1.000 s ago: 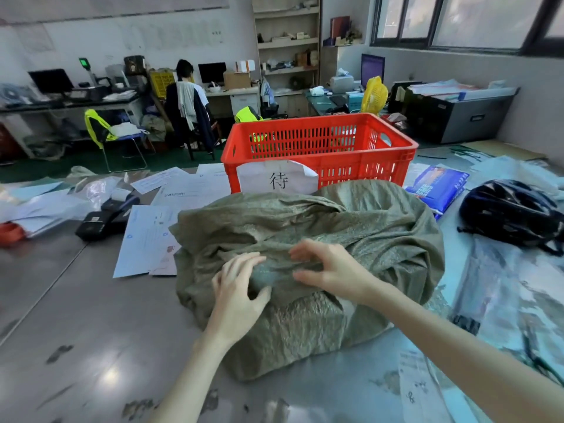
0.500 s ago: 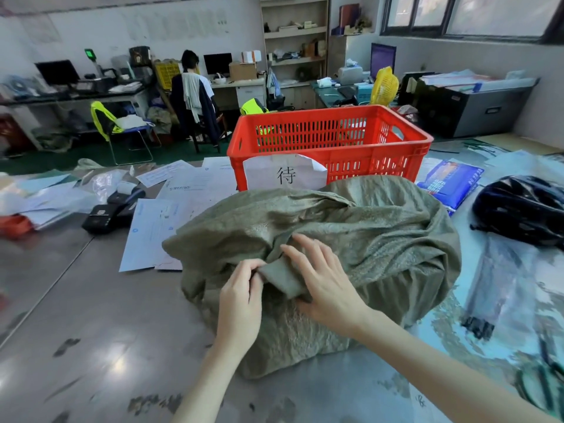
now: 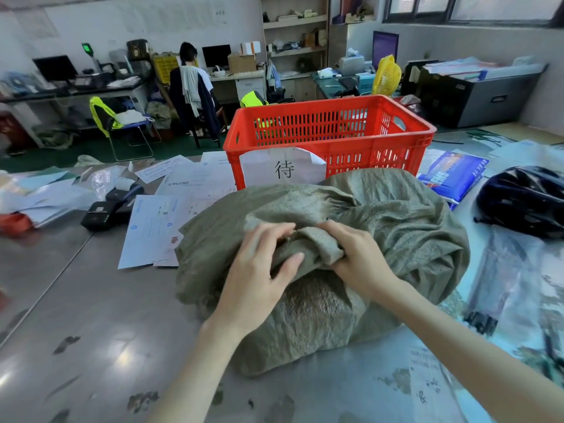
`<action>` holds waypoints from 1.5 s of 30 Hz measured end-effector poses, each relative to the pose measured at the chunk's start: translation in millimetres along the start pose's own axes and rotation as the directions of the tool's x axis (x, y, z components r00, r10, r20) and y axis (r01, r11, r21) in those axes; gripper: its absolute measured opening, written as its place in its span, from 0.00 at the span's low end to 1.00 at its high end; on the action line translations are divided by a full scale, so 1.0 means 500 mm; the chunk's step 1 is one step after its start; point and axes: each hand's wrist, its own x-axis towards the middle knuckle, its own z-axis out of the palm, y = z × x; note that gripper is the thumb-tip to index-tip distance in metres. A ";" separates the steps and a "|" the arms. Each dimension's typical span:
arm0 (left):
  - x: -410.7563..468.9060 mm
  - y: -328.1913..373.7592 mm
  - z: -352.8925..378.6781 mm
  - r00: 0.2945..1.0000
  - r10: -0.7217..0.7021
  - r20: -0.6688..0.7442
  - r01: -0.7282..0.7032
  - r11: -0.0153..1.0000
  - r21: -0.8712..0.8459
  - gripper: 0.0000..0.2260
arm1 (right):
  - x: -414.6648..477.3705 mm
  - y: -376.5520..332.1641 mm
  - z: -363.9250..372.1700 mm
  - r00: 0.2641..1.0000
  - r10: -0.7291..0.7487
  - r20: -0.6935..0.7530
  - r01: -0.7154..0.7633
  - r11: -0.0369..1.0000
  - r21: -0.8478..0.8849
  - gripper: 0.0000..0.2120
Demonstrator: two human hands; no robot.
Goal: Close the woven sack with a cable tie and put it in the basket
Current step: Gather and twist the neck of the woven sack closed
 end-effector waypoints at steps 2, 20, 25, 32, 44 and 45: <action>0.005 -0.027 -0.002 0.997 0.017 0.073 -0.034 0.968 0.250 0.27 | 0.003 0.015 -0.023 0.998 0.040 -0.047 -0.038 0.999 0.030 0.10; -0.004 -0.122 0.059 0.942 -0.251 0.223 0.238 0.967 0.085 0.18 | -0.034 0.136 -0.179 0.803 0.520 -0.290 -0.436 0.845 0.308 0.04; 0.000 -0.060 0.073 0.922 -0.325 0.208 0.377 0.877 -0.299 0.10 | -0.050 0.105 -0.204 0.927 0.374 0.031 -0.375 0.920 0.117 0.14; 0.031 0.020 0.072 0.904 -0.285 0.318 0.419 0.738 -0.530 0.02 | -0.044 0.016 -0.250 0.756 0.316 0.574 -0.369 0.929 -0.025 0.56; -0.047 0.109 0.110 0.864 -0.074 0.498 0.296 0.874 -0.384 0.07 | -0.025 -0.037 -0.163 0.886 0.375 0.272 -0.334 0.924 -0.184 0.29; -0.055 0.111 0.108 0.842 -0.089 0.532 0.331 0.865 -0.378 0.08 | -0.032 -0.029 -0.146 0.877 0.407 0.257 -0.360 0.909 -0.209 0.31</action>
